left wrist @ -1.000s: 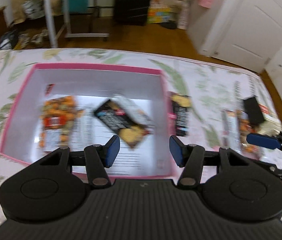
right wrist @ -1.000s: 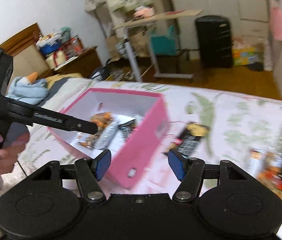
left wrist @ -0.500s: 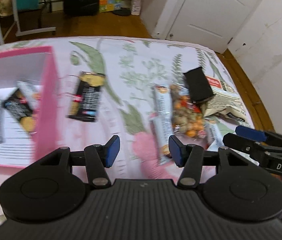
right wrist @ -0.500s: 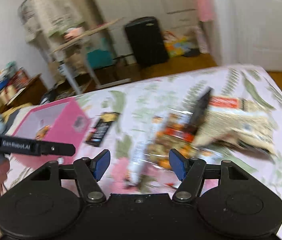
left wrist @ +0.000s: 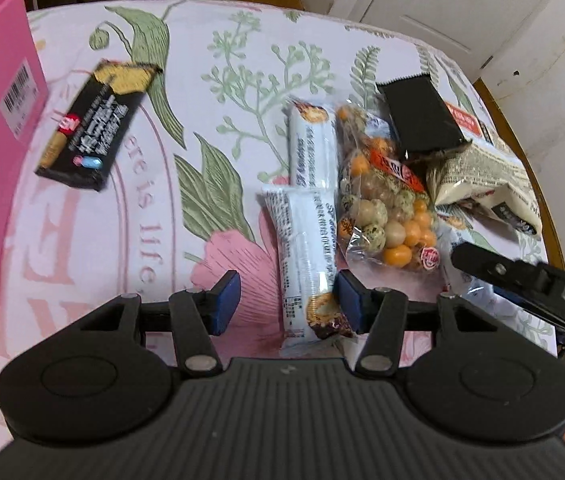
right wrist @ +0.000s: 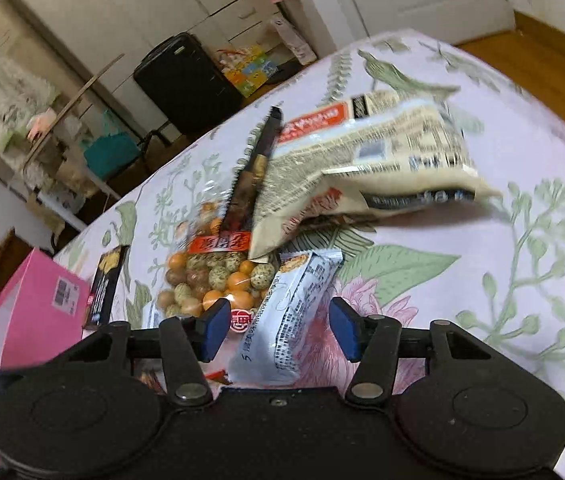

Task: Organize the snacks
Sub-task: 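Grasp a white snack bar with the left tool while the right tool grasps another, then carry both white bars to the pink box and open the right tool, then lower the left tool onto the bag of coated nuts and close it, then carry the nut bag into the pink box and open the left tool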

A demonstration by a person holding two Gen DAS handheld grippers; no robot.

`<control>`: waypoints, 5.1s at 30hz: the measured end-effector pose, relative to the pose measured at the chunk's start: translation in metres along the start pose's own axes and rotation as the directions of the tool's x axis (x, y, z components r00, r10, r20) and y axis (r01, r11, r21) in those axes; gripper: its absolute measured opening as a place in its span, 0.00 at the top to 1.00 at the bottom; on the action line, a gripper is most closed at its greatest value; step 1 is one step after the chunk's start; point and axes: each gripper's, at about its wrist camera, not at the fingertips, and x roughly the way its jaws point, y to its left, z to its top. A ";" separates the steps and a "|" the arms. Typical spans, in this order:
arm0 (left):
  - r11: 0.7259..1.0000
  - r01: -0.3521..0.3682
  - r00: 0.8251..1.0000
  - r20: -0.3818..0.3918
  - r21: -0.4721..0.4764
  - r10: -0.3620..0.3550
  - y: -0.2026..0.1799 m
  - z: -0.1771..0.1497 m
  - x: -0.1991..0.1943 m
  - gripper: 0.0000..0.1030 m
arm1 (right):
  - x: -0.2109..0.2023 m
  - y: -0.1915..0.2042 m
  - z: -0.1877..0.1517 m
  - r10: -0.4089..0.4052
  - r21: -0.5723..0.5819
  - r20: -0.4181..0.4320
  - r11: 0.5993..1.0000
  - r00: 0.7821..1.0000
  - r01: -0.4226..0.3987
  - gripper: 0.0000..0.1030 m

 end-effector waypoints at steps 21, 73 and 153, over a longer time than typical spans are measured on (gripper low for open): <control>0.989 0.141 0.990 0.019 -0.033 -0.140 0.018 -0.018 -0.064 0.76 | -0.051 0.066 -0.042 0.105 -0.190 -0.024 0.976 0.994 -0.108 0.69; 0.946 -0.199 0.960 0.143 -0.254 0.241 0.213 0.021 -0.175 0.53 | -0.005 0.291 -0.053 0.343 -0.632 -0.308 0.624 0.887 -0.460 0.59; 0.985 0.046 0.991 -0.128 0.165 -0.025 -0.040 0.014 -0.060 0.51 | -0.012 0.083 -0.042 0.249 -0.251 -0.119 0.929 0.961 -0.271 0.07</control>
